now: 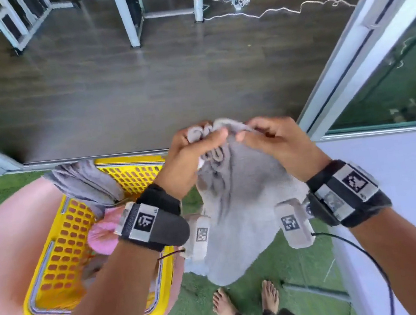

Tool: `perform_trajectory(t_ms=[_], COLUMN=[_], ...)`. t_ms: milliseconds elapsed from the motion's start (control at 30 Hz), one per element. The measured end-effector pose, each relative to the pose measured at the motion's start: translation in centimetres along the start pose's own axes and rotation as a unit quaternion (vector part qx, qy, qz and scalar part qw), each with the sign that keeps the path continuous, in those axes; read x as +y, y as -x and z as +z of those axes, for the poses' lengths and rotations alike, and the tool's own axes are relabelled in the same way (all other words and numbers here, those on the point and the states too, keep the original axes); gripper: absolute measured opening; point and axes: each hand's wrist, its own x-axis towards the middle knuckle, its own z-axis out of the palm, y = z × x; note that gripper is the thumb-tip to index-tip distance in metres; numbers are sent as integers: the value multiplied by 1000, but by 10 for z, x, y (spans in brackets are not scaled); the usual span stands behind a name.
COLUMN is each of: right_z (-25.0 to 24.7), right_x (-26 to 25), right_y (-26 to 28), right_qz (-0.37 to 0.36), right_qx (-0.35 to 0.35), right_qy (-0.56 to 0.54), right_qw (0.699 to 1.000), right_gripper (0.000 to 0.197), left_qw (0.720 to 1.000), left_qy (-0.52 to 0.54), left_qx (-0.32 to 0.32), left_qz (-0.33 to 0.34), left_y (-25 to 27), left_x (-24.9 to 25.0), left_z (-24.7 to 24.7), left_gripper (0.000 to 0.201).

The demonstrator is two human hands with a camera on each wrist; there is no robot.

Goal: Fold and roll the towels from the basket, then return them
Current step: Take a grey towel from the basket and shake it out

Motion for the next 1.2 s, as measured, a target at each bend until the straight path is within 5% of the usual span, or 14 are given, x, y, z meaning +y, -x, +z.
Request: perform_trajectory(t_ms=[100, 167, 200, 300, 333, 467, 600, 733, 833, 933, 1033, 1133, 1200], right_z=[-20, -32, -36, -43, -47, -82, -119, -150, -178, -191, -186, -185, -191], right_x=[14, 14, 13, 2, 0, 18, 46, 74, 96, 131, 163, 193, 215], right_y=[32, 39, 38, 24, 22, 40, 30, -34, -65, -74, -64, -50, -37], right_qz=[37, 29, 18, -17, -20, 53, 115, 126, 173, 79, 51, -13, -8], right_qx=[-9, 10, 16, 19, 23, -57, -129, -74, -95, -95, -148, -206, -220], right_qy=[28, 33, 37, 24, 19, 94, 160, 74, 3, 125, 216, 346, 392], right_qw=[999, 999, 999, 999, 999, 993, 972, 986, 980, 984, 964, 915, 893], right_gripper=[43, 42, 40, 23, 17, 30, 46, 15, 34, 32, 34, 35, 41], left_qw=[991, 989, 990, 986, 982, 992, 968, 945, 880, 794, 773, 804, 837], left_qy=[99, 0, -55, -152, -170, -112, -222, -210, -305, -420, -370, -255, -186], left_qx=[92, 148, 131, -61, -70, 48, 115, 249, 358, 405, 442, 453, 406], left_qz=[-11, -5, 2, -25, -38, 10, 25, -9, -64, -170, -264, -290, -315], left_y=[-10, -11, -11, -9, -9, -17, -1, 26, 70, 119, 149, 150, 130], left_x=[9, 8, 5, -8, -12, -10, -15, -63, -129, -188, -238, -280, -302], left_z=[-13, -11, -4, 36, 47, 60, 72, 95, 110, 149, 198, 250, 294], left_gripper=[20, 20, 24, 20, 22, 39, 40, 18, 36, 36, 33, 45, 31])
